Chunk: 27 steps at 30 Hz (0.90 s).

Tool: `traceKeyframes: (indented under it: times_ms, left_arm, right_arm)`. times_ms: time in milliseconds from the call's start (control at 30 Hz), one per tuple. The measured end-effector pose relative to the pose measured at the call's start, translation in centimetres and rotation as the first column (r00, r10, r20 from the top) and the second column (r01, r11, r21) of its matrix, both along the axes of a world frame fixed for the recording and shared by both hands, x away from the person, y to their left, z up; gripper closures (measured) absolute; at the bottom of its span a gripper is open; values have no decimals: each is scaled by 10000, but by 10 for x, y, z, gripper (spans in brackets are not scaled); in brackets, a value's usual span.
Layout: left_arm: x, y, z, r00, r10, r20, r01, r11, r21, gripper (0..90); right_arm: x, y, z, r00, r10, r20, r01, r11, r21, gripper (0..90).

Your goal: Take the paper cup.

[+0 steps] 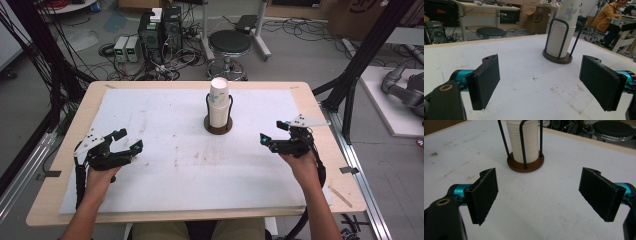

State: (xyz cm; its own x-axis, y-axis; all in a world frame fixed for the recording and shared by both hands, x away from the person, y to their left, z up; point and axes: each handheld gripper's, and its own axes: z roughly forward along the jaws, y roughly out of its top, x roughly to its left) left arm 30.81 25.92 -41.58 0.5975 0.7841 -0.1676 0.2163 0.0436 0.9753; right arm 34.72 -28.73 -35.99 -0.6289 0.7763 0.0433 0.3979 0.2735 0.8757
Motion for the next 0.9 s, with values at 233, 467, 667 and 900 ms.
traceKeyframes:
  times_ms: [233,467,667,900]
  left_arm:
    - [0,-1,0,10000,-43,17,43,10000,-31,166]
    - [1,-3,-1,9999,-131,-37,131,9999,-42,166]
    - [2,-3,-1,9999,-166,-48,166,9998,-57,166]
    - [2,-3,-2,9998,-173,-61,172,9997,-150,166]
  right_arm:
    - [23,19,27,9991,406,151,-403,9990,-199,157]
    - [54,45,51,9956,927,139,-918,9942,-566,157]
    - [79,68,65,9930,1177,57,-1169,9902,-760,157]
    - [109,95,69,9914,1252,-376,-1283,9869,-974,157]
